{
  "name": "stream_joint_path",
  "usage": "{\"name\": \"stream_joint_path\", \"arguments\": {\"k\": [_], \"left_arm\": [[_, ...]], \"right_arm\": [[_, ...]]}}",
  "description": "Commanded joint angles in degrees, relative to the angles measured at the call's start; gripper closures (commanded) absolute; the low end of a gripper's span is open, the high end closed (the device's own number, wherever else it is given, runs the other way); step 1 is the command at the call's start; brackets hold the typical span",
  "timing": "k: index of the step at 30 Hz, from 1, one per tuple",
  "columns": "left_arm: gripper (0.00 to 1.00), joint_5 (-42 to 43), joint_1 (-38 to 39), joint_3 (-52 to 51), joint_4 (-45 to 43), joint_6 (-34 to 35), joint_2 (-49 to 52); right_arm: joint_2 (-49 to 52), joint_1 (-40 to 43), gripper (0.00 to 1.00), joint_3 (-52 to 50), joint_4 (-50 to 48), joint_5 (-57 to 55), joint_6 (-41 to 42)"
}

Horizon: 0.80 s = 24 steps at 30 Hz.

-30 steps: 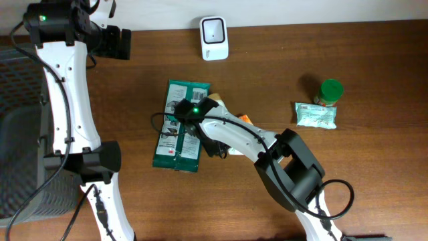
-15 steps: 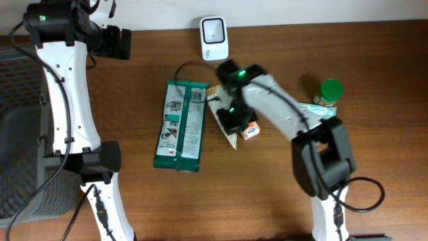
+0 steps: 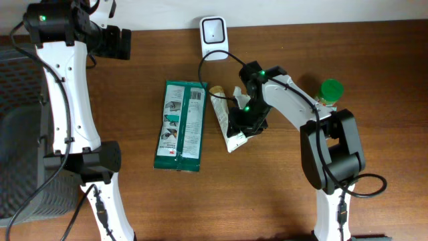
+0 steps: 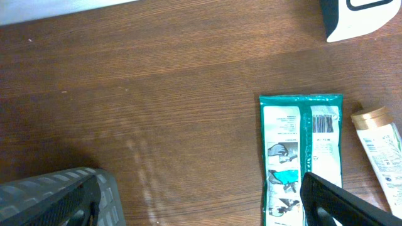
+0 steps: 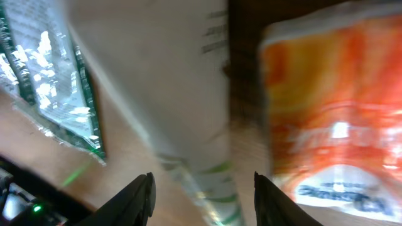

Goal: Scan the item barcode
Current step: 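Lift the white tube and pull it out from the pile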

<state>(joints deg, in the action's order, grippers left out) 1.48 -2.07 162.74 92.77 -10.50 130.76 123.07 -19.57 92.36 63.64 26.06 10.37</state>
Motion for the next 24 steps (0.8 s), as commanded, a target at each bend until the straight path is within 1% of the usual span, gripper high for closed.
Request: {"name": "stream_joint_path", "arguments": {"k": [1,2,3,4,7,10,12,13,15,16,17,19,22,24], "left_arm": [[0.01,0.4,-0.3,0.2,-0.1,-0.5,-0.3],[0.01,0.4,-0.3,0.2,-0.1,-0.5,-0.3],[0.01,0.4,-0.3,0.2,-0.1,-0.5,-0.3],[0.01,0.4,-0.3,0.2,-0.1,-0.5,-0.3],[0.01,0.4,-0.3,0.2,-0.1,-0.5,-0.3],[0.01,0.4,-0.3,0.2,-0.1,-0.5,-0.3],[0.01,0.4,-0.3,0.2,-0.1,-0.5,-0.3],[0.01,0.4,-0.3,0.2,-0.1,-0.5,-0.3],[0.01,0.4,-0.3,0.2,-0.1,-0.5,-0.3],[0.01,0.4,-0.3,0.2,-0.1,-0.5,-0.3],[0.01,0.4,-0.3,0.2,-0.1,-0.5,-0.3],[0.01,0.4,-0.3,0.2,-0.1,-0.5,-0.3],[0.01,0.4,-0.3,0.2,-0.1,-0.5,-0.3],[0.01,0.4,-0.3,0.2,-0.1,-0.5,-0.3]], "right_arm": [[0.3,1.3,0.49,3.4,0.0,-1.6,-4.9],[0.3,1.3,0.44,6.1,0.2,-0.6,-8.0],[0.3,1.3,0.40,8.0,0.4,-0.9,-9.2],[0.3,1.3,0.36,9.3,0.4,-1.3,-9.9],[0.3,1.7,0.27,12.1,-1.6,-2.6,-10.2],[0.8,2.5,0.27,11.9,-4.2,-2.3,-10.2],[2.0,2.4,0.28,11.8,-4.3,-2.1,-11.1],[3.2,2.3,0.28,11.8,-4.5,-0.3,-12.5],[5.4,2.3,0.34,11.8,-4.8,4.3,-14.7],[6.2,2.3,0.37,11.8,-5.0,4.9,-14.7],[7.2,2.0,0.38,11.8,-5.6,5.8,-14.7],[8.3,1.7,0.39,11.8,-6.3,6.6,-14.7],[8.6,1.6,0.50,11.8,-6.9,6.5,-14.4],[8.6,1.6,0.52,11.8,-7.1,6.5,-14.1]]}}
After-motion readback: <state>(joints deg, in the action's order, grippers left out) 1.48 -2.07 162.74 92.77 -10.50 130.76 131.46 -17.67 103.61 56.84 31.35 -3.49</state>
